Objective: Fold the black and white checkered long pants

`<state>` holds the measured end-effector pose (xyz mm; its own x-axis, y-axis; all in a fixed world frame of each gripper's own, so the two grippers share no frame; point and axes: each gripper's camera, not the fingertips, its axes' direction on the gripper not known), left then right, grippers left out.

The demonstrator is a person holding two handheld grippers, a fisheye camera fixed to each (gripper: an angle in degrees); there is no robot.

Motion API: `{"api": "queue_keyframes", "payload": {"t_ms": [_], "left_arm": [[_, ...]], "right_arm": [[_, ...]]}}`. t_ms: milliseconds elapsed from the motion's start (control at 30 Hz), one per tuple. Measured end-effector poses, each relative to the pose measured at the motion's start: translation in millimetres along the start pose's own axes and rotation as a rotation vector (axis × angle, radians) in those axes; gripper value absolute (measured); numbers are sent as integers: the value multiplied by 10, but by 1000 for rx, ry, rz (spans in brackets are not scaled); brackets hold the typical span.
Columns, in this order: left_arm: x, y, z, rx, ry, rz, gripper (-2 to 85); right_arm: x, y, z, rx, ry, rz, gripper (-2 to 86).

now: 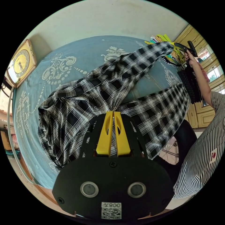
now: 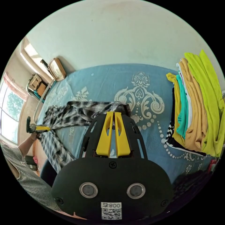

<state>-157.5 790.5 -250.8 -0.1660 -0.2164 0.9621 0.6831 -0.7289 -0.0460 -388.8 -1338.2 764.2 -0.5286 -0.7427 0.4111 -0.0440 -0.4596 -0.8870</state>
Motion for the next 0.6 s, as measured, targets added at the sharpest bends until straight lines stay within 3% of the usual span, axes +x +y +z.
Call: {"api": "queue_keyframes", "payload": {"t_ms": [167, 267, 333, 467, 600], "left_arm": [[63, -113, -40, -12, -4, -11, 5], [150, -208, 46, -56, -8, -5, 5], [202, -273, 82, -62, 26, -25, 6], [348, -399, 16, -52, 21, -5, 8], [554, -607, -96, -51, 29, 25, 12]], "right_arm": [[-1, -2, -392, -7, 42, -14, 9], [199, 93, -66, -180, 128, 22, 13], [437, 312, 188, -273, 81, 94, 20], [701, 747, 285, -257, -8, 191, 38], [915, 1235, 46, -99, -25, 294, 78]]}}
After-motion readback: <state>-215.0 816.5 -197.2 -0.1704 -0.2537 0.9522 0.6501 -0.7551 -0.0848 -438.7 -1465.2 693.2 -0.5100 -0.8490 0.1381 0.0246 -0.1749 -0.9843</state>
